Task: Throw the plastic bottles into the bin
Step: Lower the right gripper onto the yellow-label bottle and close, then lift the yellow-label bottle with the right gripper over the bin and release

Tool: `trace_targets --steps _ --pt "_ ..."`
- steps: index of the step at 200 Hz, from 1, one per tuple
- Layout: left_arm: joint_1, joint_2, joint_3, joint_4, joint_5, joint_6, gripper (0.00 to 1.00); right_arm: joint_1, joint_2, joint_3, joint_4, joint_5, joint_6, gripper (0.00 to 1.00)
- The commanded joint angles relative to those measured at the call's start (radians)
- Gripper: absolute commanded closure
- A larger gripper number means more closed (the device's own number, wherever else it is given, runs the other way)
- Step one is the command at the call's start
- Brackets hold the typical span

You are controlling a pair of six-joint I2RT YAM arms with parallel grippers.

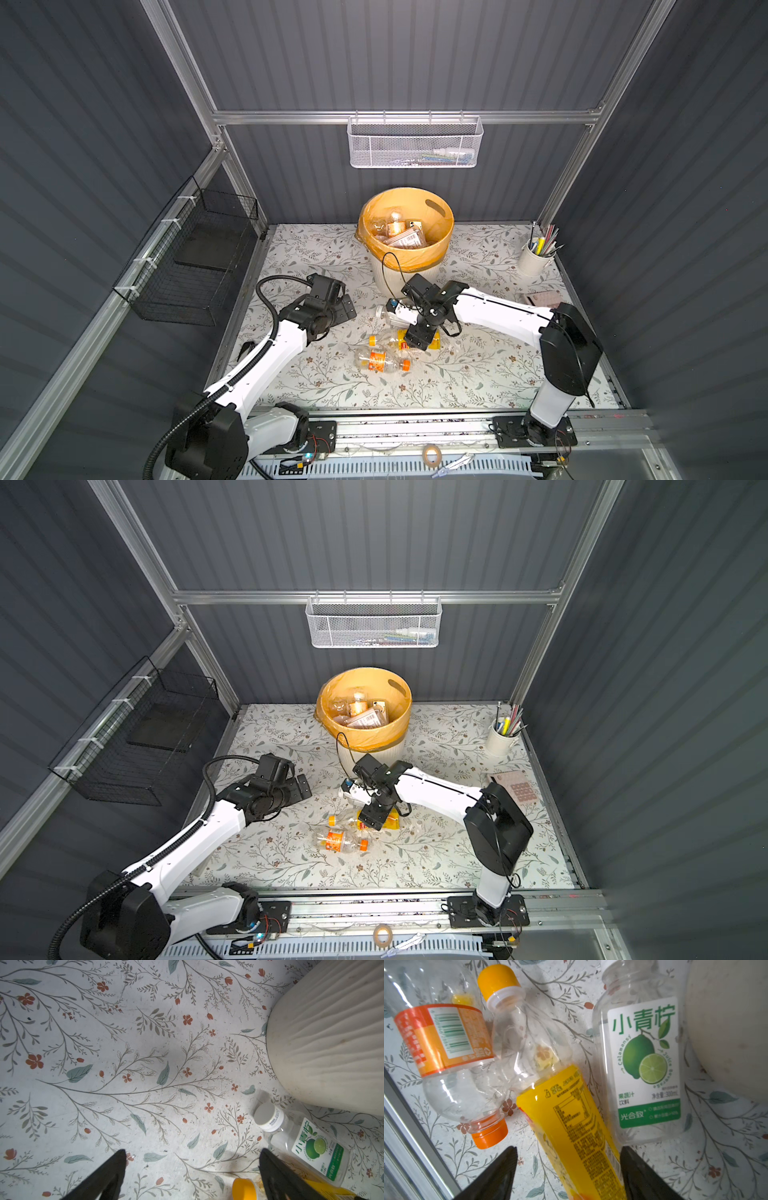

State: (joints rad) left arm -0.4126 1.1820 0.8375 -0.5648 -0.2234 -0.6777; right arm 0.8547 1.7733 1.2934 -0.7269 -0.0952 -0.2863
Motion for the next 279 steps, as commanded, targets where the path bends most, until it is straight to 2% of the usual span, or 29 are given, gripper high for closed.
trace_targets --steps 1,38,122,142,153,191,241,279 --pt "0.002 -0.015 -0.012 -0.039 -0.004 0.001 0.0 0.007 0.042 0.022 -0.055 0.018 -0.051 0.22" --pt "0.005 -0.026 -0.023 -0.044 -0.013 -0.003 0.0 0.015 0.083 0.031 -0.065 0.004 -0.062 0.29" --pt "0.01 -0.018 -0.024 -0.047 -0.019 0.003 0.0 0.025 0.153 0.044 -0.084 0.056 -0.06 0.3" --pt "0.01 -0.017 -0.023 -0.047 -0.019 0.002 0.0 0.027 0.141 0.05 -0.081 0.059 -0.052 0.39" --pt "0.011 -0.017 -0.021 -0.05 -0.019 0.001 0.0 0.027 0.12 0.049 -0.075 0.052 -0.042 0.41" --pt "0.011 -0.026 -0.026 -0.044 -0.019 -0.006 0.0 0.027 -0.007 0.015 -0.01 0.022 0.016 0.52" --pt "0.011 -0.047 -0.024 -0.039 -0.026 -0.014 0.0 0.027 -0.262 -0.08 0.08 0.03 0.138 0.52" --pt "0.011 -0.079 -0.043 -0.006 -0.034 -0.032 0.0 0.0 -0.547 -0.164 0.217 0.129 0.242 0.54"
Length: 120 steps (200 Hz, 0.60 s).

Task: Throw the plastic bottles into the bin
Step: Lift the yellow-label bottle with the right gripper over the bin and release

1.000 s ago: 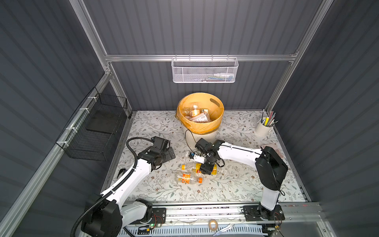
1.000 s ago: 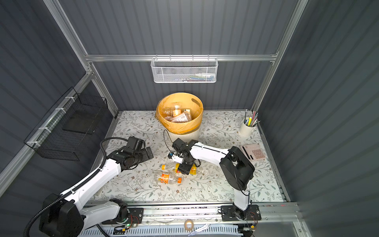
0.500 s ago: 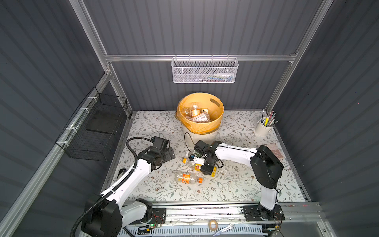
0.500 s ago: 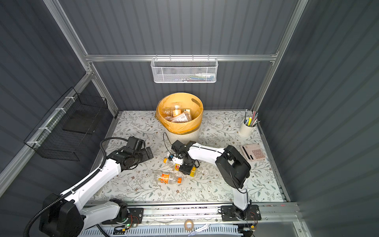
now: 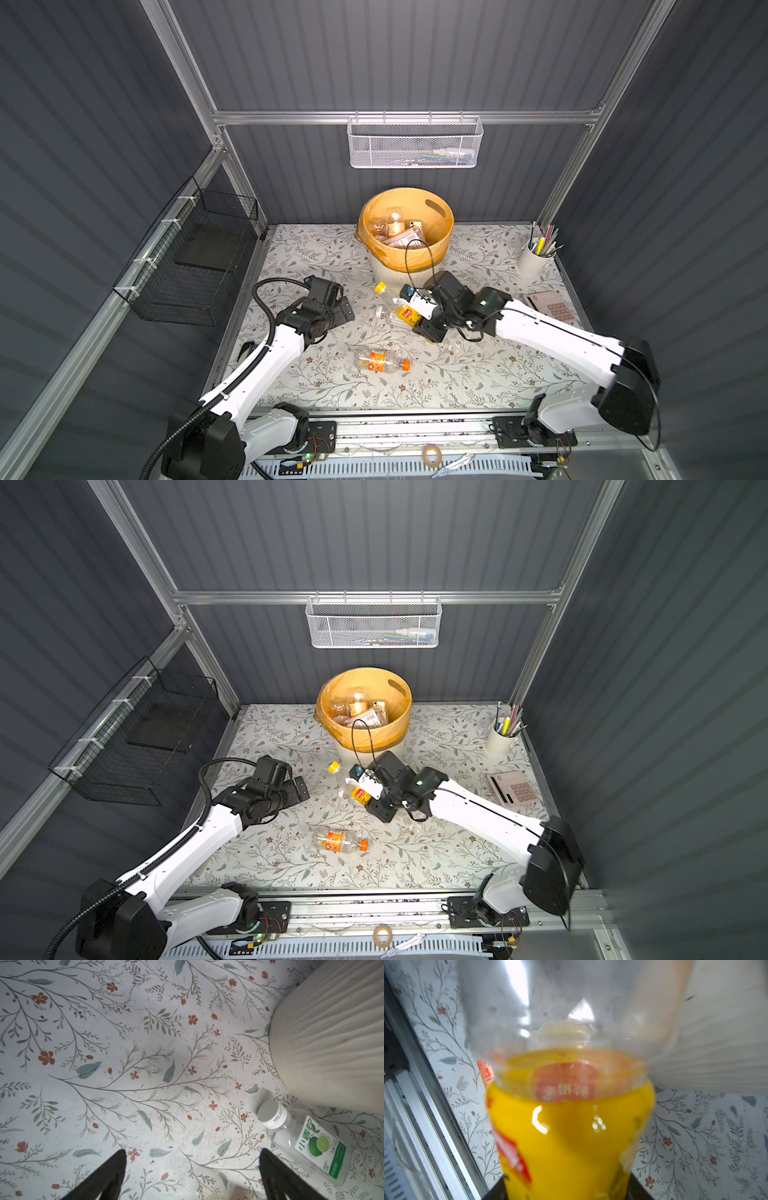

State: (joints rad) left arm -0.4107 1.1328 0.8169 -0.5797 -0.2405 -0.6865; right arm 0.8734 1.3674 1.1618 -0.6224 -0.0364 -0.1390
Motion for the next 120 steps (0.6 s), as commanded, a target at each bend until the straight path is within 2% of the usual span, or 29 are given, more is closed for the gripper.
trace_targets --steps 1,30,53,81,120 --pt "0.009 -0.03 -0.024 0.01 -0.018 -0.023 0.0 -0.019 -0.149 -0.034 0.117 0.072 0.097 0.54" --pt "0.009 -0.032 -0.024 0.02 -0.01 -0.02 0.0 -0.138 -0.335 -0.015 0.197 0.08 0.145 0.54" --pt "0.009 -0.031 -0.025 0.026 0.001 -0.018 0.0 -0.278 -0.373 0.071 0.257 0.016 0.195 0.52" --pt "0.009 -0.031 -0.026 0.031 0.011 -0.019 0.0 -0.354 -0.257 0.295 0.239 -0.051 0.231 0.52" --pt "0.009 -0.047 -0.031 0.026 0.01 -0.025 0.0 -0.362 0.058 0.557 0.219 -0.133 0.267 0.48"
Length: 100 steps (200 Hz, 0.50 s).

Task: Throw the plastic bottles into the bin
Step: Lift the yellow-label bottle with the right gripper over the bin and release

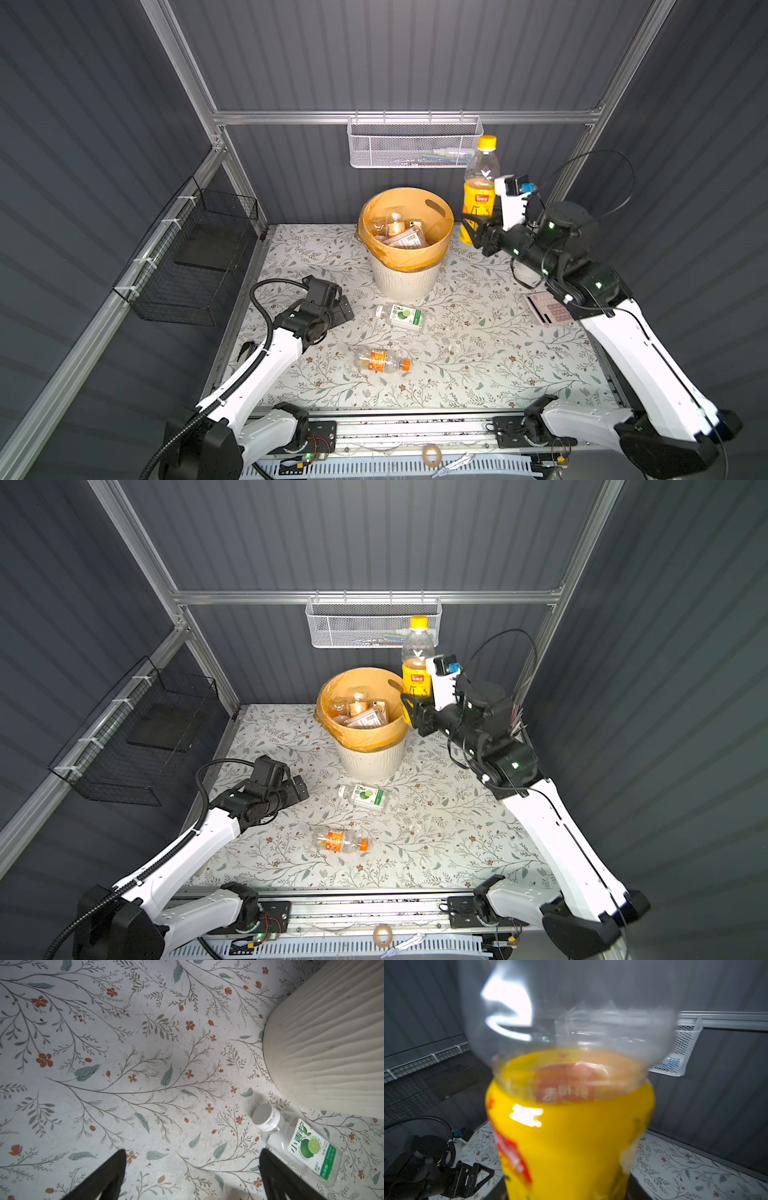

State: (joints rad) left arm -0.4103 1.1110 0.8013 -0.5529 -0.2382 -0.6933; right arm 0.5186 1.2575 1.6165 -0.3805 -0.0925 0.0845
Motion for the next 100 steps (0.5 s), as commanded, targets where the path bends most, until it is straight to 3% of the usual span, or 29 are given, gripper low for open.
trace_targets --steps 1,28,49,57,74,87,100 --pt "0.008 -0.026 -0.015 -0.001 0.008 -0.018 0.0 -0.008 0.178 0.108 -0.028 -0.078 0.044 0.48" --pt "0.008 -0.034 -0.022 -0.002 0.008 -0.026 0.0 -0.039 0.429 0.316 -0.157 -0.136 0.066 0.43" --pt "0.008 -0.042 -0.02 -0.019 0.004 -0.031 0.0 -0.049 0.557 0.487 -0.293 -0.072 0.044 0.27" --pt "0.008 -0.049 -0.022 -0.026 -0.002 -0.031 0.0 -0.05 0.564 0.511 -0.312 -0.041 0.034 0.16" --pt "0.008 -0.065 -0.029 -0.032 -0.016 -0.032 0.0 -0.051 0.517 0.485 -0.295 0.011 0.014 0.12" --pt "0.008 -0.07 -0.035 -0.029 -0.021 -0.032 0.0 -0.053 0.456 0.43 -0.265 0.049 0.008 0.01" --pt "0.008 -0.067 -0.036 -0.026 -0.016 -0.032 0.0 -0.055 0.393 0.369 -0.235 0.093 0.004 0.01"
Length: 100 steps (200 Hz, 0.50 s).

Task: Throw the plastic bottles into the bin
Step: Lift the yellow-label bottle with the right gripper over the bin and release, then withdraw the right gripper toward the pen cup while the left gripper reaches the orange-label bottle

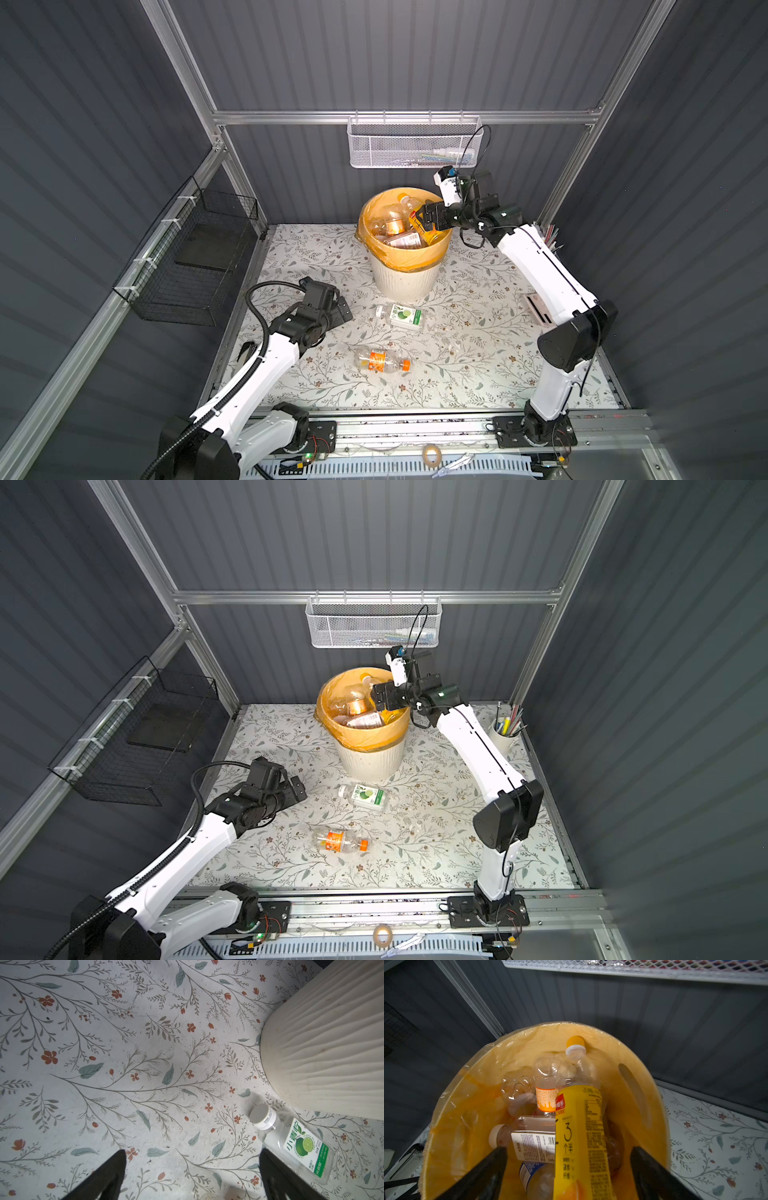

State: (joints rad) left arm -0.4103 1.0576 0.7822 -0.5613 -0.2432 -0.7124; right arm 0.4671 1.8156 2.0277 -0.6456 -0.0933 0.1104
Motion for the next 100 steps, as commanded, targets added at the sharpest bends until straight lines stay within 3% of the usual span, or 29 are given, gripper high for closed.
trace_targets --steps 1,59,100 --pt "0.008 -0.012 -0.018 -0.016 -0.01 -0.013 0.0 -0.004 -0.171 -0.047 0.033 0.095 -0.021 0.01" --pt "0.008 0.017 0.012 -0.057 0.007 -0.029 0.0 -0.085 -0.427 -0.379 0.088 0.187 0.025 0.01" --pt "-0.002 -0.025 -0.013 -0.098 0.035 -0.192 0.0 -0.172 -0.627 -0.713 0.172 0.165 0.111 0.01"
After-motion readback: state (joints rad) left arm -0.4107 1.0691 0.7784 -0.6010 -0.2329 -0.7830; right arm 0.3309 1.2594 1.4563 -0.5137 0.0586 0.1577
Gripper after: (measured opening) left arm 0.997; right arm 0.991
